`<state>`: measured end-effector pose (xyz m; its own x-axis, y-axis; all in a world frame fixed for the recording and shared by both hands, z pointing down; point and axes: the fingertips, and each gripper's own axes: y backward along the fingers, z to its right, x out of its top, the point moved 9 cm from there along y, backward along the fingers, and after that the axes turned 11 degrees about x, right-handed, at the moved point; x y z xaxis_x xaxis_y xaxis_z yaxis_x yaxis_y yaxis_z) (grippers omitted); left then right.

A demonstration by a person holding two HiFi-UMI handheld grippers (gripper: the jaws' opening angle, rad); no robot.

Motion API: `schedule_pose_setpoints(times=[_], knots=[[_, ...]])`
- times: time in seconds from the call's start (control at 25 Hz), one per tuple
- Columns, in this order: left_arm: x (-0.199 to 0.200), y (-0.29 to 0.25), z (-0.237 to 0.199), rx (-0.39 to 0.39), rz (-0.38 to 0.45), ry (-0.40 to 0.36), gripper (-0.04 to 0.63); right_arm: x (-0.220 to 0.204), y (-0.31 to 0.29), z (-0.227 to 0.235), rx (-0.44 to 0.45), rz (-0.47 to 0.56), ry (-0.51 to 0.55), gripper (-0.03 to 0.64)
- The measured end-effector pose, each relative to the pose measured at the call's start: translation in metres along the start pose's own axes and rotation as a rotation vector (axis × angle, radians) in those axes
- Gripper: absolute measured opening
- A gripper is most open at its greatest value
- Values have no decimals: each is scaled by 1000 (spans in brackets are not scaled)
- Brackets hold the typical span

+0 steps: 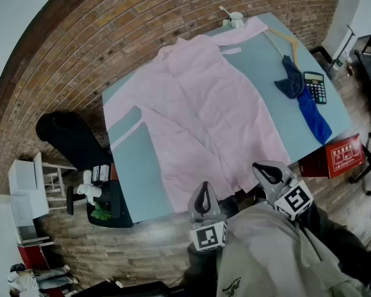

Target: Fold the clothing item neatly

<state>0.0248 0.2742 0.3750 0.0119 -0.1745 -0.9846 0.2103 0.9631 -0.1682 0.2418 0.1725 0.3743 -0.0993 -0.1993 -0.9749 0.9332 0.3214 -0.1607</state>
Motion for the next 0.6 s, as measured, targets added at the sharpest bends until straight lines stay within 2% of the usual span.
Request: schedule_pose_setpoints(times=[0.2, 0.4, 0.6], knots=[[2, -9, 8, -48, -15, -22, 6, 5, -1, -1, -1, -11, 17, -3], [5, -13, 19, -112, -28, -58, 6, 1, -1, -4, -9, -15, -13, -2], [2, -24, 6, -131, -25, -54, 6, 3, -15, -4, -70, 25, -42, -2]])
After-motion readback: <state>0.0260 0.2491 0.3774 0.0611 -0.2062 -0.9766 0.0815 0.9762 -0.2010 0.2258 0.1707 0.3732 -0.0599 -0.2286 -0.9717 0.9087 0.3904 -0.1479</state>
